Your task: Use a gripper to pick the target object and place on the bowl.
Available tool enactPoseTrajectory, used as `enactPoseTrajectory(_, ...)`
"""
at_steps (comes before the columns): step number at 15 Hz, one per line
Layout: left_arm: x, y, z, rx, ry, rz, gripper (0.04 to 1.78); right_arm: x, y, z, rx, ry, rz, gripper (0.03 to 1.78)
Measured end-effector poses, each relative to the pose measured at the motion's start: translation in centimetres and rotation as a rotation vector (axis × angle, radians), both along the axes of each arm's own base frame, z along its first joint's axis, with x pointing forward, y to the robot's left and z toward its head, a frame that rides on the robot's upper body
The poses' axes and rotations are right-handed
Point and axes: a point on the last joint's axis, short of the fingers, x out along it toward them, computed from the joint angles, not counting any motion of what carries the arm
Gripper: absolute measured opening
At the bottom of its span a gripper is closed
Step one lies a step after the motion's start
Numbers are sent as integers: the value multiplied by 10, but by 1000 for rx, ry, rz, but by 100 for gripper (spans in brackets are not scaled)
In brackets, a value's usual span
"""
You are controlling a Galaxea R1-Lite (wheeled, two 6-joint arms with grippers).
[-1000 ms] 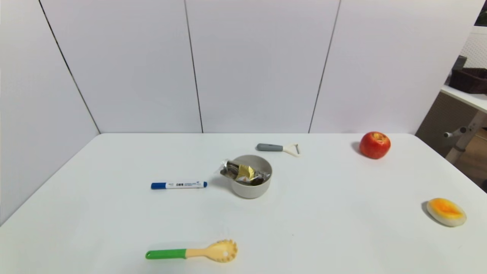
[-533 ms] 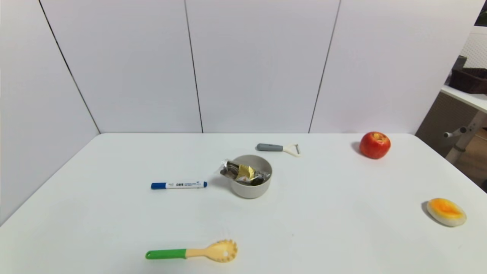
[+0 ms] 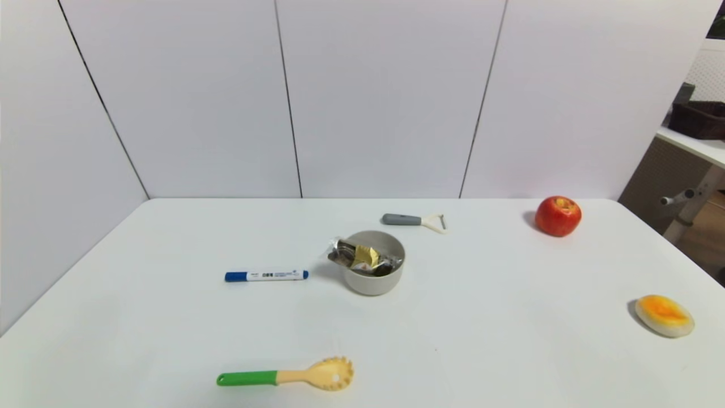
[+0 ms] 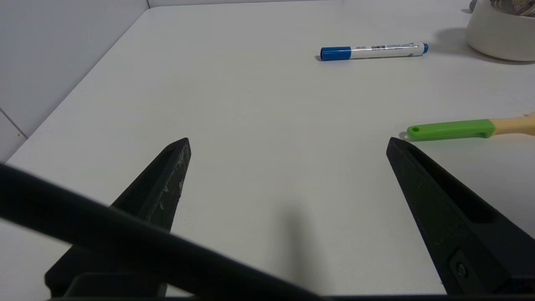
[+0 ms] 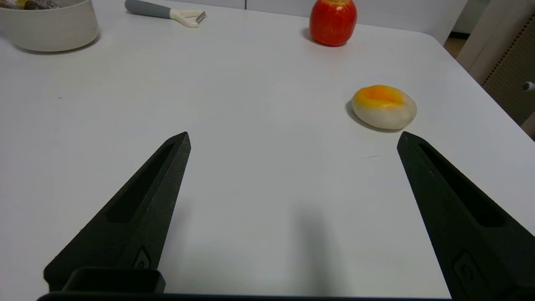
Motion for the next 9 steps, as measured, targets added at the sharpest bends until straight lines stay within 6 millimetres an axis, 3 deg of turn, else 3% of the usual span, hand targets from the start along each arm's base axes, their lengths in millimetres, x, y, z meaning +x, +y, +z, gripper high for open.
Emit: enactPoseTrajectory(9, 0, 0, 0, 0, 0, 1, 169, 0, 0, 0, 4, -1, 0, 171)
